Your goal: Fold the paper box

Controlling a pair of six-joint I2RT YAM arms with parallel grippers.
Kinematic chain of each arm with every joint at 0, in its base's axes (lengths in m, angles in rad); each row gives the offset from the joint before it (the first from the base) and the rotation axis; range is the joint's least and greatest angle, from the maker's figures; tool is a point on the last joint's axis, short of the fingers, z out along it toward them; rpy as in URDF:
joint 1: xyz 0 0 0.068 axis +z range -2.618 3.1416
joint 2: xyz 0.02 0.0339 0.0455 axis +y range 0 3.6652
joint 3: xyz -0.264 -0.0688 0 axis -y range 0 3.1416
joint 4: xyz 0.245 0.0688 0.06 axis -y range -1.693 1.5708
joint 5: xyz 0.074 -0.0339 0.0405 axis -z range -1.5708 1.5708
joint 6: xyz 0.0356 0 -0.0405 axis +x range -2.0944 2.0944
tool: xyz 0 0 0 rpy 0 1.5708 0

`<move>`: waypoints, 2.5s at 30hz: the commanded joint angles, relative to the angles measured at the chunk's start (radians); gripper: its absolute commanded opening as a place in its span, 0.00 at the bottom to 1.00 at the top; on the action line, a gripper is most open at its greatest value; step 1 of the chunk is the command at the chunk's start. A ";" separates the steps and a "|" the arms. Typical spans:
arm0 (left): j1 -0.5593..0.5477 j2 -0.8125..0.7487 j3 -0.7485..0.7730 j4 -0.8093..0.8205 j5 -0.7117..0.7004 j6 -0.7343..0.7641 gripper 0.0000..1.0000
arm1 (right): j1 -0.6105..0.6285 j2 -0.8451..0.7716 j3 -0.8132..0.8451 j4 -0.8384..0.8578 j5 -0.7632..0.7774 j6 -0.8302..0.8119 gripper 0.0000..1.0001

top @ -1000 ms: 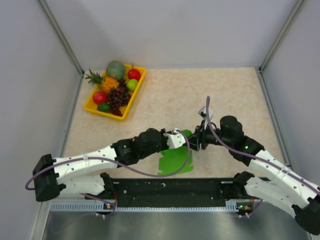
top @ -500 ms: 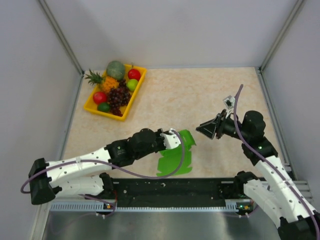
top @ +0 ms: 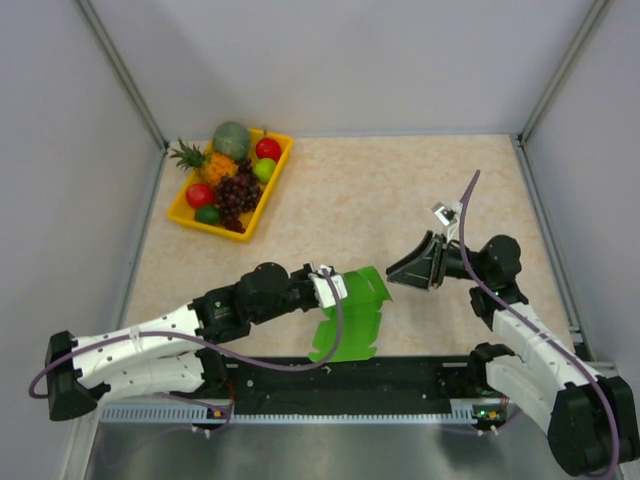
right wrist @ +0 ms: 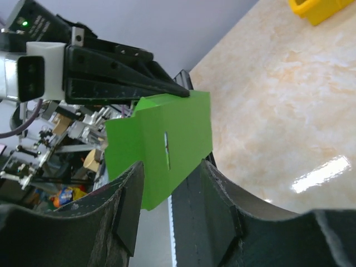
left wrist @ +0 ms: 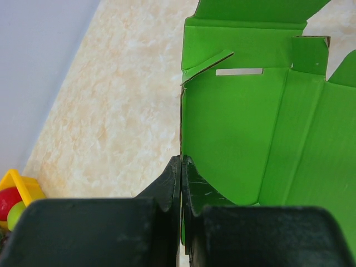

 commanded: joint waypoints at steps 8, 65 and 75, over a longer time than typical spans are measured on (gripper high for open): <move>-0.004 -0.015 0.008 0.068 0.051 0.001 0.00 | 0.112 0.032 -0.013 0.218 -0.047 0.073 0.43; -0.025 0.268 0.175 -0.110 -0.113 -0.068 0.00 | 0.539 -0.121 0.098 -0.670 0.857 -0.517 0.46; -0.030 0.381 0.223 -0.122 -0.286 -0.110 0.00 | 0.557 -0.077 0.000 -0.516 1.047 -0.527 0.42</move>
